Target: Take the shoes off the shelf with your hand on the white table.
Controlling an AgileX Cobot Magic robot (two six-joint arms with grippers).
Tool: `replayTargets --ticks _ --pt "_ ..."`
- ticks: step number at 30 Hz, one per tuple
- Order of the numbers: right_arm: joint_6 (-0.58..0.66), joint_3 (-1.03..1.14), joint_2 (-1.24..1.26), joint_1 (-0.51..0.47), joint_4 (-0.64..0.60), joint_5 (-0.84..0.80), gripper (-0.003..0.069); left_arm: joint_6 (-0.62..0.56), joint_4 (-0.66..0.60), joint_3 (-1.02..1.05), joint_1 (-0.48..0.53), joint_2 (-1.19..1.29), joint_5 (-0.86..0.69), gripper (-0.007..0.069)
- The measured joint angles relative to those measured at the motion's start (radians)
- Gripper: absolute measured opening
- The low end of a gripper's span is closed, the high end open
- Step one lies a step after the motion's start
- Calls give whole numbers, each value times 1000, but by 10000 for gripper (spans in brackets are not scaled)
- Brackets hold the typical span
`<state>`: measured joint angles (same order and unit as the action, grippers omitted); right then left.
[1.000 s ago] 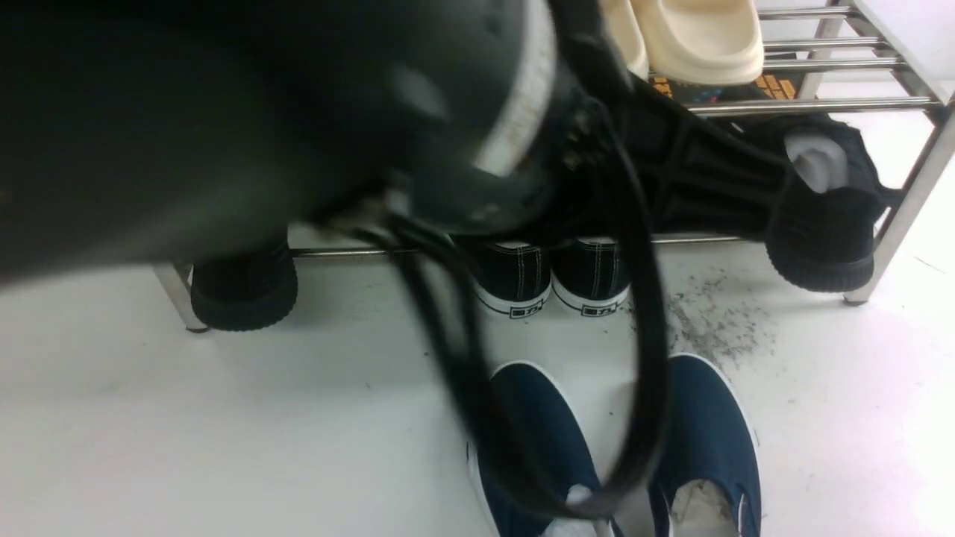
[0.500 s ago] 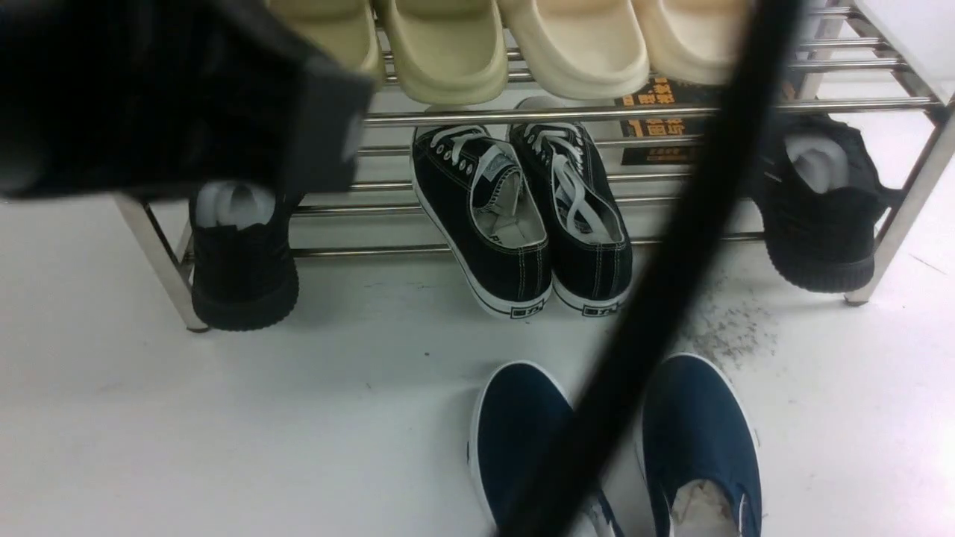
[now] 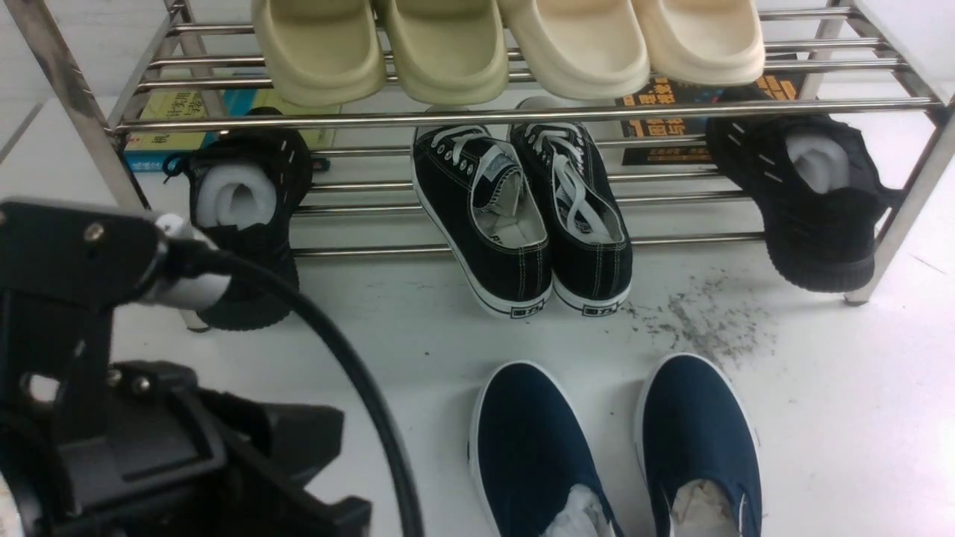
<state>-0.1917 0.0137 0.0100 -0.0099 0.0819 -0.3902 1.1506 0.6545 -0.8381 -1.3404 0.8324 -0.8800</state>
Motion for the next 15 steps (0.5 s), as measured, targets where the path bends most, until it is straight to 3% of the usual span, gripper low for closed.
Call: replayTargets --ticks 10,15 --pt "0 0 0 0 0 0 48 23 107 4 0 11 50 20" --pt "1 0 0 0 0 0 58 36 101 14 10 11 84 27"
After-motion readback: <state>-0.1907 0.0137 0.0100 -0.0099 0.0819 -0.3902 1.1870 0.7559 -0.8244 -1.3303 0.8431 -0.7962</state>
